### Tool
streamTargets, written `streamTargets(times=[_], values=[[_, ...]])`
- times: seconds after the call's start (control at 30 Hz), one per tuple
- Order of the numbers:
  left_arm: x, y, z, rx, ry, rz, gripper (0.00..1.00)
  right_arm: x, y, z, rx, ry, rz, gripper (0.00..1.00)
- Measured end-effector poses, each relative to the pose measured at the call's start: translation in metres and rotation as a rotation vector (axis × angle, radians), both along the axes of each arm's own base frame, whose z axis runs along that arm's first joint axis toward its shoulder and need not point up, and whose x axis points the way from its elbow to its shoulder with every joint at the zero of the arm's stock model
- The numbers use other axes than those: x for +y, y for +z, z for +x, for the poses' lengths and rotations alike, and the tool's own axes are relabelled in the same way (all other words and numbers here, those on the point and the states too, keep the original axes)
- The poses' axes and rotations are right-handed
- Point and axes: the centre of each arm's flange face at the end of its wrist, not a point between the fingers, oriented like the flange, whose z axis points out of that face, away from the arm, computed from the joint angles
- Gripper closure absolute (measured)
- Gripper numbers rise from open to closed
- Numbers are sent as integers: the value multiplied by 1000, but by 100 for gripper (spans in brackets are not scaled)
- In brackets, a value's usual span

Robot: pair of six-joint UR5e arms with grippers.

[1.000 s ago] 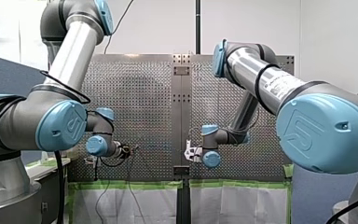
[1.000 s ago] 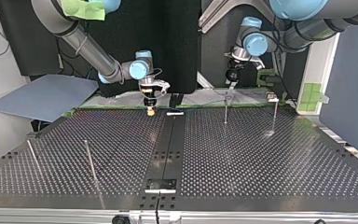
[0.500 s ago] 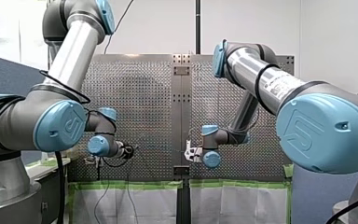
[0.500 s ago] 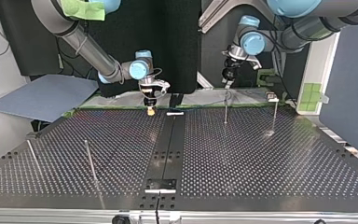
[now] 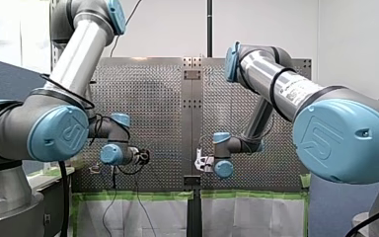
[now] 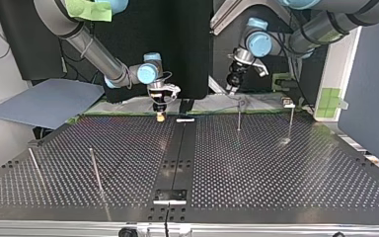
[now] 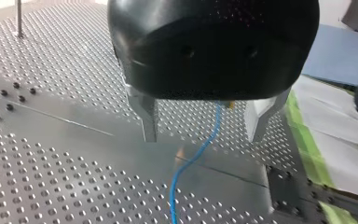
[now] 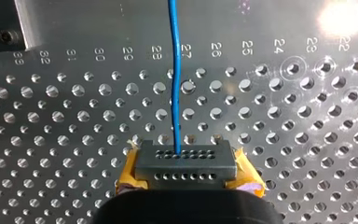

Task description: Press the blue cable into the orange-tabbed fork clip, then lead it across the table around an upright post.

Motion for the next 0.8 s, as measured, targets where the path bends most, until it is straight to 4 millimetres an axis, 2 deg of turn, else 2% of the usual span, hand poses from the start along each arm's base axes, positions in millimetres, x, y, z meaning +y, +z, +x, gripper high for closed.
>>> streamTargets(times=[0.17,0.4,0.63,0.8], values=[[-19,9,10,-20,0,-26,0,0,0,0,0,0,0,100],[-48,25,26,-75,7,-93,0,1,0,1,0,1,0,100],[-71,24,13,-59,5,-66,0,1,-1,1,-1,1,-1,100],[-76,23,7,-63,24,-24,0,0,-1,0,-1,-1,-1,100]])
